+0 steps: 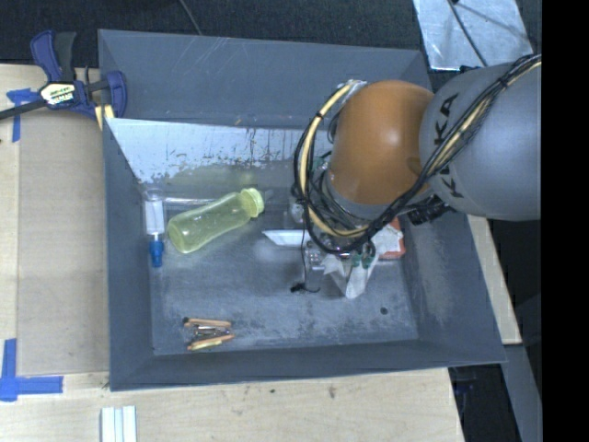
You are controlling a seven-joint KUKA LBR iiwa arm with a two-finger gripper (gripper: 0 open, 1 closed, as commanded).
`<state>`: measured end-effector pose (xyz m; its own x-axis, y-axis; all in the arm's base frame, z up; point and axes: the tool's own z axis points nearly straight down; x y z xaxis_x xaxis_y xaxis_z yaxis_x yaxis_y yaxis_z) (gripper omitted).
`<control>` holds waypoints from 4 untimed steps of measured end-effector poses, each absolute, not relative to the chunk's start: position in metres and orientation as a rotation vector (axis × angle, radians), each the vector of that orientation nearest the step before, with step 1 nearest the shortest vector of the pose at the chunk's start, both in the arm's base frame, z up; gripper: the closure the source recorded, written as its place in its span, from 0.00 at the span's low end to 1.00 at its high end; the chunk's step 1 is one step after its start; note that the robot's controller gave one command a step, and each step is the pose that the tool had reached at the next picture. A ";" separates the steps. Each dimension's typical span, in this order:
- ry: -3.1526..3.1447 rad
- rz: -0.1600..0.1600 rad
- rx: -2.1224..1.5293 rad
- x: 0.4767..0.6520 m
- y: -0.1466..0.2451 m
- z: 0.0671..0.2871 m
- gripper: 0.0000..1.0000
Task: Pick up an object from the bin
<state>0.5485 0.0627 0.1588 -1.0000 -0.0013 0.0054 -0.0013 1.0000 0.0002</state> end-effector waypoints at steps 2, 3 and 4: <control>-3.152 -0.003 0.058 0.569 0.031 0.119 0.00; -3.137 -0.001 -0.191 0.573 0.006 0.078 1.00; -3.137 -0.001 -0.192 0.573 0.006 0.078 1.00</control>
Offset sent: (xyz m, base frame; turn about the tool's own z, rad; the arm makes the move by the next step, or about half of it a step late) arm 0.0288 -0.0562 -0.0759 -0.0520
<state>0.5731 0.0060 0.0783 -0.9926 0.1217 -0.0013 0.1217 0.9926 0.0006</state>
